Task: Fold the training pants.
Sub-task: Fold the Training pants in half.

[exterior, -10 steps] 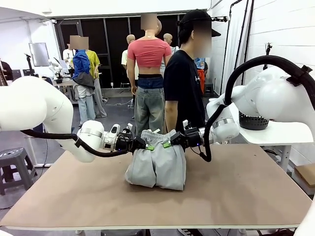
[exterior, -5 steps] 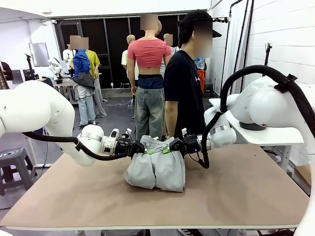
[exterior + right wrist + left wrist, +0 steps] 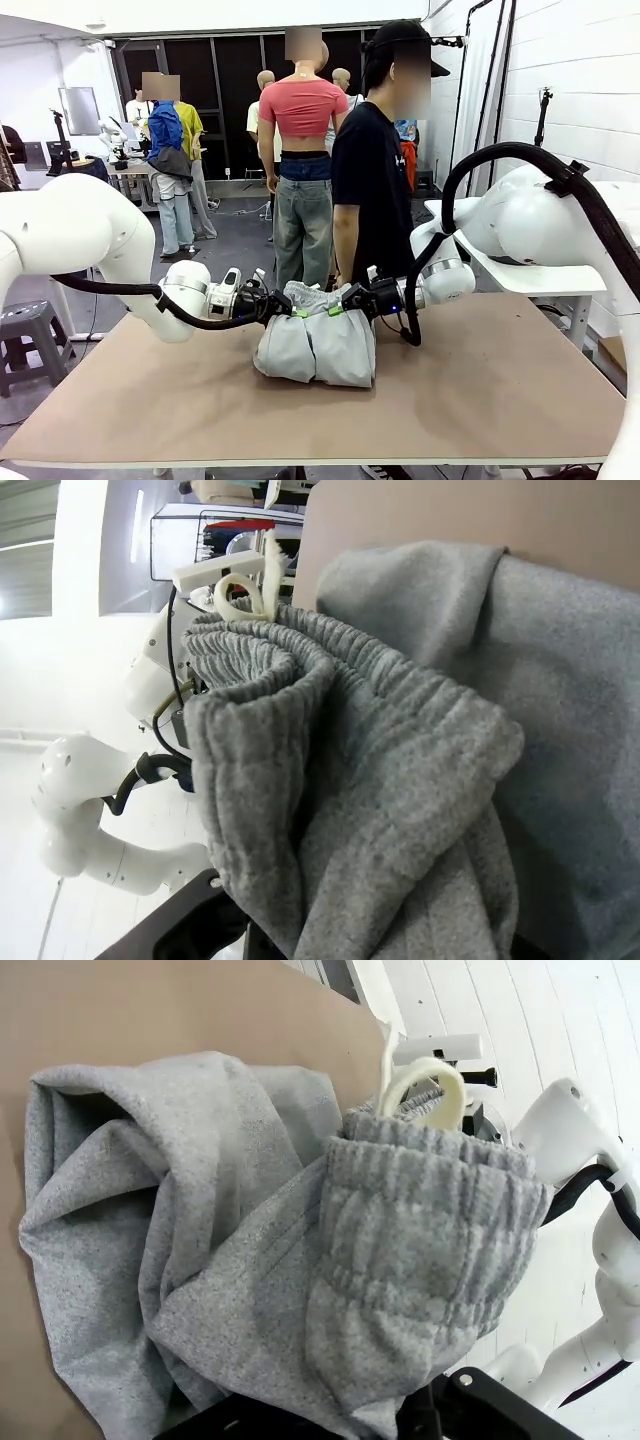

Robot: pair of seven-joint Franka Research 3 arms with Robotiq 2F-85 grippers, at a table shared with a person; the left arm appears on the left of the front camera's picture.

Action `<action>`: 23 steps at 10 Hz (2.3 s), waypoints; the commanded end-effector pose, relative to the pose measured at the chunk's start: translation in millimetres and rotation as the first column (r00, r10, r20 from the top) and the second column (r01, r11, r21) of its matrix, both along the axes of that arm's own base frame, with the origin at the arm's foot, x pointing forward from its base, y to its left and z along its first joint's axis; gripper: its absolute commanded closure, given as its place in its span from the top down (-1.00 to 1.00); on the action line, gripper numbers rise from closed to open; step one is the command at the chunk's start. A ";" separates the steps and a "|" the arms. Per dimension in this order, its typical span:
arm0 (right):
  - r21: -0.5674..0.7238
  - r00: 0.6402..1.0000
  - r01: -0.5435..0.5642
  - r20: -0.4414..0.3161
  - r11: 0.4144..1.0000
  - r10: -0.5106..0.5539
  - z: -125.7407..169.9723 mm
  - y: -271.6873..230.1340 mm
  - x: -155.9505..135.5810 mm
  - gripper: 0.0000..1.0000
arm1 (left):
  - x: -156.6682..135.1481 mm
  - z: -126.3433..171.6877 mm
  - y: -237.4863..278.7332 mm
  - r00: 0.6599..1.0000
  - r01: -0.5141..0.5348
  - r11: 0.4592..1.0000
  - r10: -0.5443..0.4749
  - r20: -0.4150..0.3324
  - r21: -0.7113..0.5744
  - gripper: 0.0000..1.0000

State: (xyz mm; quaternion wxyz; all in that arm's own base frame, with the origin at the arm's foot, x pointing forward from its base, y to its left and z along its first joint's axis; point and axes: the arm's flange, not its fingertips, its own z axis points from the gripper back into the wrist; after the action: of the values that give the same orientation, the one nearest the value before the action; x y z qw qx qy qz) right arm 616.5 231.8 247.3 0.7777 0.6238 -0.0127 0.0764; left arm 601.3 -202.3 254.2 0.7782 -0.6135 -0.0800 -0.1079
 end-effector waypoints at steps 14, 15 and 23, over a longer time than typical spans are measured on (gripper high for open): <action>-0.300 0.979 0.186 -0.028 0.936 -0.203 45.1 -71.0 11.6 1.00 | -13.8 20.9 72.2 0.988 -0.115 0.990 0.122 -0.095 0.079 1.00; -0.328 0.979 0.185 -0.018 0.927 -0.202 55.9 -77.0 4.8 1.00 | -24.4 32.7 84.7 0.986 -0.145 0.987 0.150 -0.070 0.073 1.00; -0.308 0.983 0.182 0.020 0.934 -0.184 71.4 -83.9 7.6 1.00 | -32.5 63.0 108.2 0.984 -0.176 0.983 0.177 -0.013 0.054 1.00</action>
State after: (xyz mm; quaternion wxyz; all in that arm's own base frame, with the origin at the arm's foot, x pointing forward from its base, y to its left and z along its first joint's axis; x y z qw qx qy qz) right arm 618.6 146.3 316.2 0.8701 0.4901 -0.0522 -0.0005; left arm 562.9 -92.7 315.1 0.8018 -0.5836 -0.1237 -0.0339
